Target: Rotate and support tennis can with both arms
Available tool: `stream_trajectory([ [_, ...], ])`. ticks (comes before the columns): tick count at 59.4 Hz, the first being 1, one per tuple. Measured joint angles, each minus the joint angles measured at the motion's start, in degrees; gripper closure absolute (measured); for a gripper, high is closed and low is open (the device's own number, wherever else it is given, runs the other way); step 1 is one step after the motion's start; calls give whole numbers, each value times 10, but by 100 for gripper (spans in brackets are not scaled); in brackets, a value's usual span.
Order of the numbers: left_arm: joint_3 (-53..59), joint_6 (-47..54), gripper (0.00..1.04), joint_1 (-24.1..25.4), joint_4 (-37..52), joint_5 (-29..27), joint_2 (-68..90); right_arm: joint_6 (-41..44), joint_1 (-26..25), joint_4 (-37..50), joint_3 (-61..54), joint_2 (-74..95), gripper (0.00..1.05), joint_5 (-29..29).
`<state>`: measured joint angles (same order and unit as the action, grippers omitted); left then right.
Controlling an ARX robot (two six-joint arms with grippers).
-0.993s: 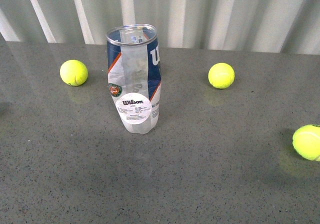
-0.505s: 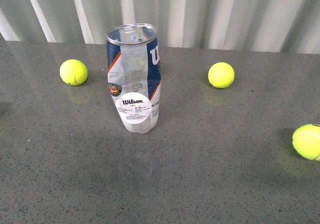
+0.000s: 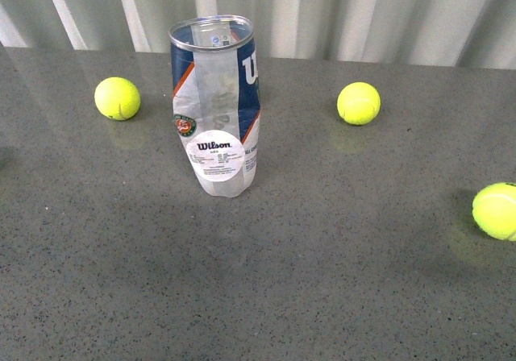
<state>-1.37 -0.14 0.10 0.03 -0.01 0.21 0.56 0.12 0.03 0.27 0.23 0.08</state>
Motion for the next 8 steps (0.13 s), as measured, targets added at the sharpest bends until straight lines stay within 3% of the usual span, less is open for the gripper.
stream_trajectory([
  [8, 0, 0, 7, 0, 0, 0, 0, 0, 0, 0, 0, 0, 7, 0],
])
